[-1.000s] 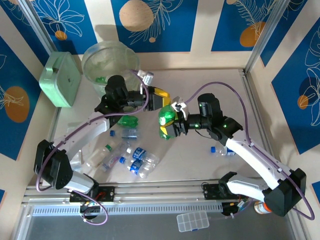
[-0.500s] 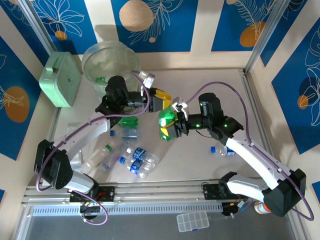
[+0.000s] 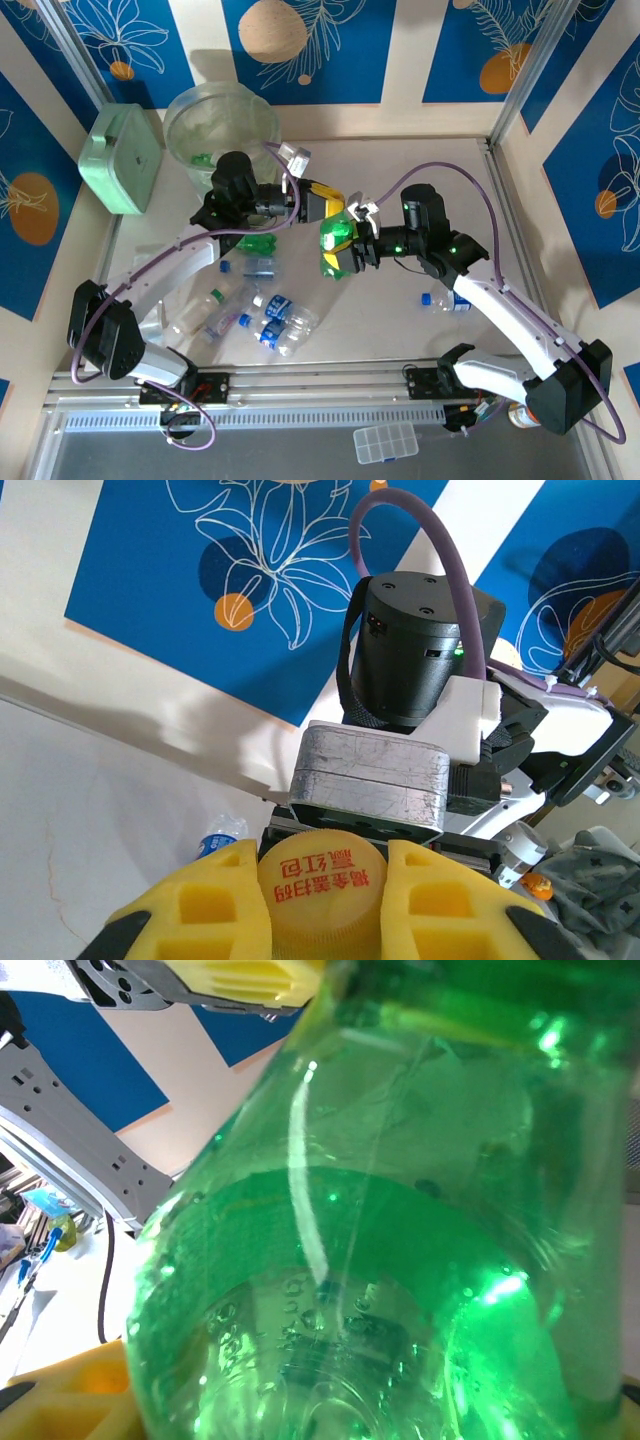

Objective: Put the plastic bottles in the bin

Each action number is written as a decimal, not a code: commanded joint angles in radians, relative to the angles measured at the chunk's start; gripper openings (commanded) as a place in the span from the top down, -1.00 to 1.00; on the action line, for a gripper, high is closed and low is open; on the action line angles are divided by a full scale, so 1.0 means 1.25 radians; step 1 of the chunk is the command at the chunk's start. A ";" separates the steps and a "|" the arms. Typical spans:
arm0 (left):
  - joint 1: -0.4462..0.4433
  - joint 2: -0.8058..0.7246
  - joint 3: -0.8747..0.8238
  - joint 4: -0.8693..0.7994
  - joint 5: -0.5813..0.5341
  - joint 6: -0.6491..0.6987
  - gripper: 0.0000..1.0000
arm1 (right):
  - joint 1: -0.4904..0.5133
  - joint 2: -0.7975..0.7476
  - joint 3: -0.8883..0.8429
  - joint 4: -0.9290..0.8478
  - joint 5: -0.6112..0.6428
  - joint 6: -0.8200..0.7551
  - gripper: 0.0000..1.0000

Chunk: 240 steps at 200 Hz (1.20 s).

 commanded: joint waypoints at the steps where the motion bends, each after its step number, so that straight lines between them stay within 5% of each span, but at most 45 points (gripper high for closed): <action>1: -0.014 -0.024 0.014 -0.007 -0.013 0.048 0.78 | -0.002 -0.020 0.010 0.029 0.034 0.032 -0.02; 19: -0.013 -0.039 0.016 -0.043 -0.067 0.091 0.78 | -0.003 -0.051 -0.018 0.062 0.066 0.031 -0.27; 75: -0.004 -0.123 0.007 -0.126 -0.301 0.219 0.91 | -0.003 -0.152 -0.070 0.073 0.140 0.046 -0.38; 94: -0.003 -0.157 -0.010 -0.136 -0.404 0.253 1.00 | -0.003 -0.196 -0.083 0.061 0.153 0.062 -0.66; 134: -0.001 -0.209 -0.025 -0.111 -0.580 0.254 1.00 | -0.005 -0.246 -0.092 0.022 0.135 0.122 -0.67; 196: 0.043 -0.236 0.067 -0.256 -0.998 0.153 1.00 | 0.024 -0.353 -0.267 0.084 0.370 0.590 -0.59; 214: 0.119 -0.195 0.154 -0.366 -1.060 0.032 1.00 | -0.024 -0.353 -0.267 0.052 0.321 0.686 -0.54; 240: 0.194 -0.109 0.288 -0.464 -1.116 -0.076 1.00 | -0.034 -0.309 -0.254 0.038 0.237 0.667 -0.54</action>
